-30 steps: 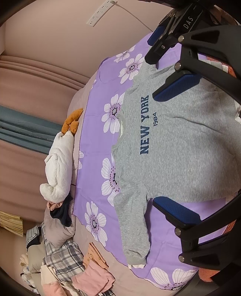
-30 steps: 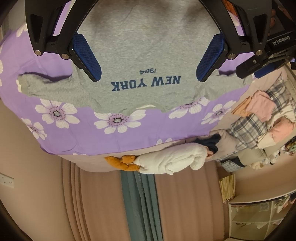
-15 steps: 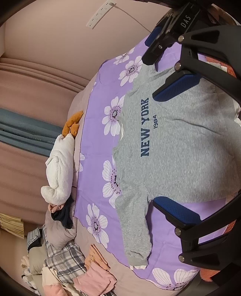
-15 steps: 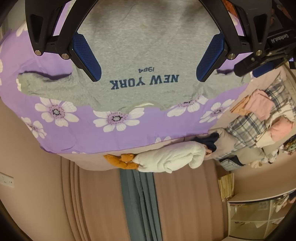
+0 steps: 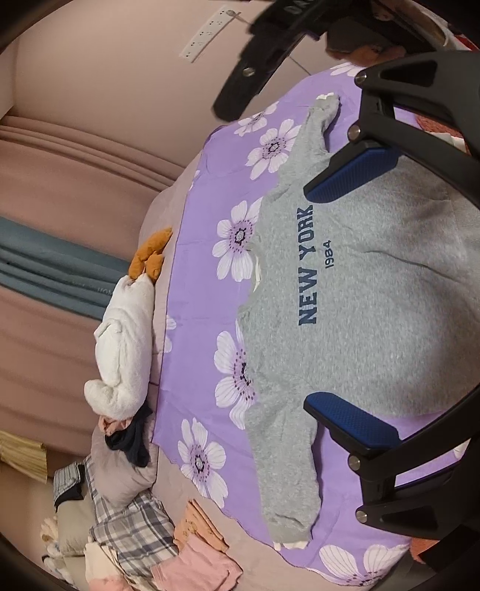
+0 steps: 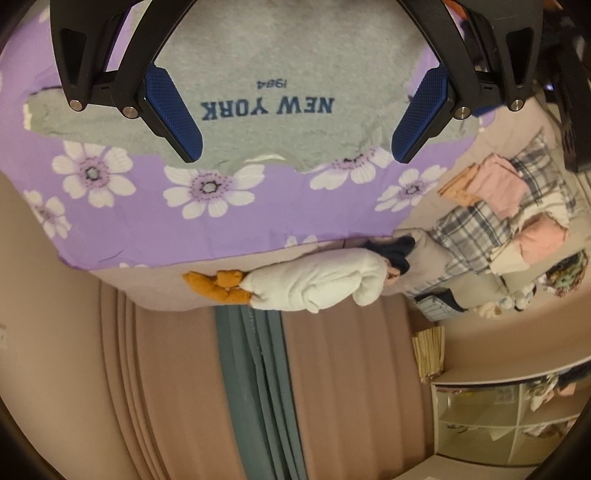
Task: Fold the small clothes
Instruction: 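Grasp the white-trimmed sleeve cuff with the right gripper and lift it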
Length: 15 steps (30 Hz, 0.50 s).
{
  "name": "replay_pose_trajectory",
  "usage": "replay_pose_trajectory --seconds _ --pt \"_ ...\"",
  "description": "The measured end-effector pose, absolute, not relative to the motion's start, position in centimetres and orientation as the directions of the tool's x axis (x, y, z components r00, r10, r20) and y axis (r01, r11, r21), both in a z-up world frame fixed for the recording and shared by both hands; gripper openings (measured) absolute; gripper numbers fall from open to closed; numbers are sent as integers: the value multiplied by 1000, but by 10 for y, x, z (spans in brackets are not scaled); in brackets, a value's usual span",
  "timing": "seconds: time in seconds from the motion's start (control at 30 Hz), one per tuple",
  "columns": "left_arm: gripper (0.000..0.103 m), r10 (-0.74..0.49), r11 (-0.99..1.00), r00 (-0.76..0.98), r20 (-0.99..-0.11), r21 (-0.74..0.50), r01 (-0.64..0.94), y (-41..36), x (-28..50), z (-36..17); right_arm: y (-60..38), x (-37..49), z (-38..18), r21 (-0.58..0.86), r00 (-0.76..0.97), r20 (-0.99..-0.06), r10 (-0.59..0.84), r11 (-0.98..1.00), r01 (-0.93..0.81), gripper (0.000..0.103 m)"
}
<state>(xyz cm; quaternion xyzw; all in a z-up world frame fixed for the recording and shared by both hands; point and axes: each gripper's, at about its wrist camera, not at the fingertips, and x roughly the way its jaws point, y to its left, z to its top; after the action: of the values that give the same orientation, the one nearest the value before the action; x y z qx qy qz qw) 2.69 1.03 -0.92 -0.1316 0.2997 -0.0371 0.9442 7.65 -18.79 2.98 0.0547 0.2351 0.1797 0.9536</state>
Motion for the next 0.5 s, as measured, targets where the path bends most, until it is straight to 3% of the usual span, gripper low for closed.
replay_pose_trajectory --seconds 0.27,0.37,0.5 --pt "101 -192 942 766 -613 -335 -31 9 61 -46 -207 116 15 311 798 -434 418 901 -303 102" --pt "92 -235 922 744 -625 -386 -34 5 75 -68 -222 140 12 375 783 -453 427 888 -267 98" --pt "74 -249 920 704 -665 -390 -42 -5 92 -97 -252 173 4 433 763 -491 421 878 -206 82"
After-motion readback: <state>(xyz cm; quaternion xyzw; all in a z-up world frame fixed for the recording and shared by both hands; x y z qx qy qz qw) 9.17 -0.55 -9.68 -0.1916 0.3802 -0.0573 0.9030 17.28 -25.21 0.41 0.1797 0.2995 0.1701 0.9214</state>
